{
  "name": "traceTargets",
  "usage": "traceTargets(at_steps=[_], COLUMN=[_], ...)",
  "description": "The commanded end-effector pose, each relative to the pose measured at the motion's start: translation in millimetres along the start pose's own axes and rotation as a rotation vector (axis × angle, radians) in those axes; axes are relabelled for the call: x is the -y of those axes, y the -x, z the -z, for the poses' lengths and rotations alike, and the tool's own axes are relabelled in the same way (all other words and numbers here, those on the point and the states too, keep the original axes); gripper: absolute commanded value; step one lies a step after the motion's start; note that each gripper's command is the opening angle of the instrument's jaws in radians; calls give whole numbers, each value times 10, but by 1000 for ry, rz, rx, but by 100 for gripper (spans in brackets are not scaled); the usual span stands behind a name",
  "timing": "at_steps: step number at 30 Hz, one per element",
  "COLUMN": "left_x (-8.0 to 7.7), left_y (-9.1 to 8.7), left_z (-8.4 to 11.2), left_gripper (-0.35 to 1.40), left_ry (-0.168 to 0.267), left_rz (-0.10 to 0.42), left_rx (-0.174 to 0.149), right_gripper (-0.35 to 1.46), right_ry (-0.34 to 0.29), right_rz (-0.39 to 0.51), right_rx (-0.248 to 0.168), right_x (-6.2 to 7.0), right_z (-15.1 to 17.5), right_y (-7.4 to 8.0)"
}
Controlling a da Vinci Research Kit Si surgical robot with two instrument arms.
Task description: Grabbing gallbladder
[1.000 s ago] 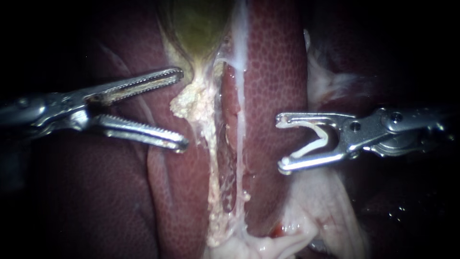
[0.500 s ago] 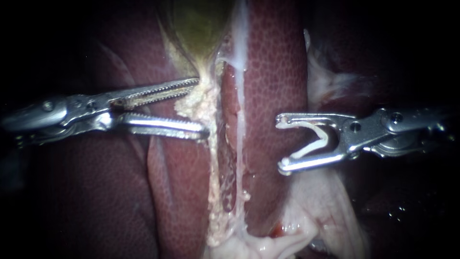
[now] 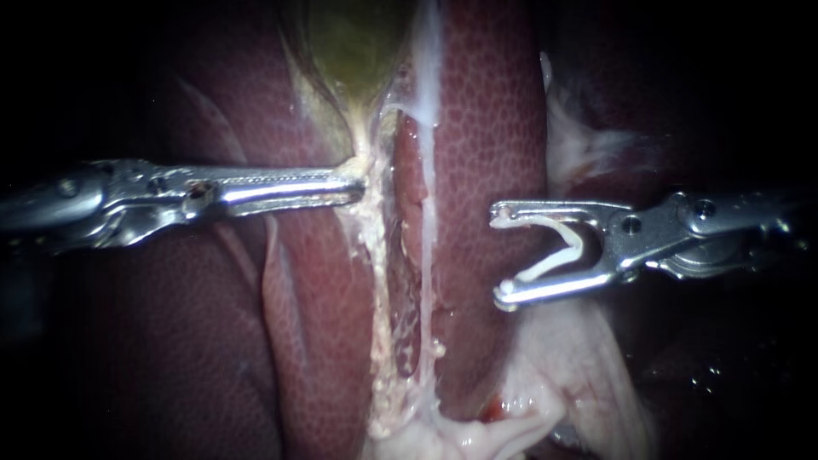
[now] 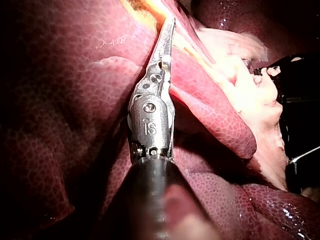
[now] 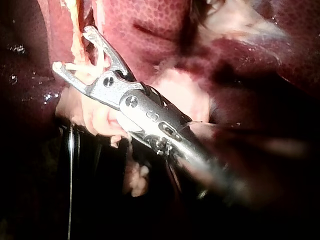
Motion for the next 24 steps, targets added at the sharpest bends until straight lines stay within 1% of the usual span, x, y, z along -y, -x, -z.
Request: traceTargets(at_steps=[1, 5, 7, 11, 14, 19, 24], left_x=[2, 4, 3, -5, -13, -21, -23], left_y=[4, 23, 32, 52, 63, 74, 75], left_z=[3, 16, 22, 37, 48, 57, 60], left_gripper=[-35, -35, -35, -35, -35, -35, -35], left_ry=[1, 5, 9, 23, 34, 42, 46], left_rz=[4, 13, 19, 35, 46, 56, 57], left_rx=[0, -5, 2, 19, 34, 45, 44], right_gripper=[60, 60, 60, 60, 60, 60, 60], right_ry=[1, 0, 0, 0, 1, 1, 1], right_rz=[-1, -1, -1, -1, -1, -1, -1], right_rx=[0, 0, 0, 0, 0, 0, 0], right_x=[0, 0, 0, 0, 0, 0, 0], right_z=[0, 1, 1, 0, 0, -1, -1], right_y=[0, 0, 0, 0, 0, 0, 0])
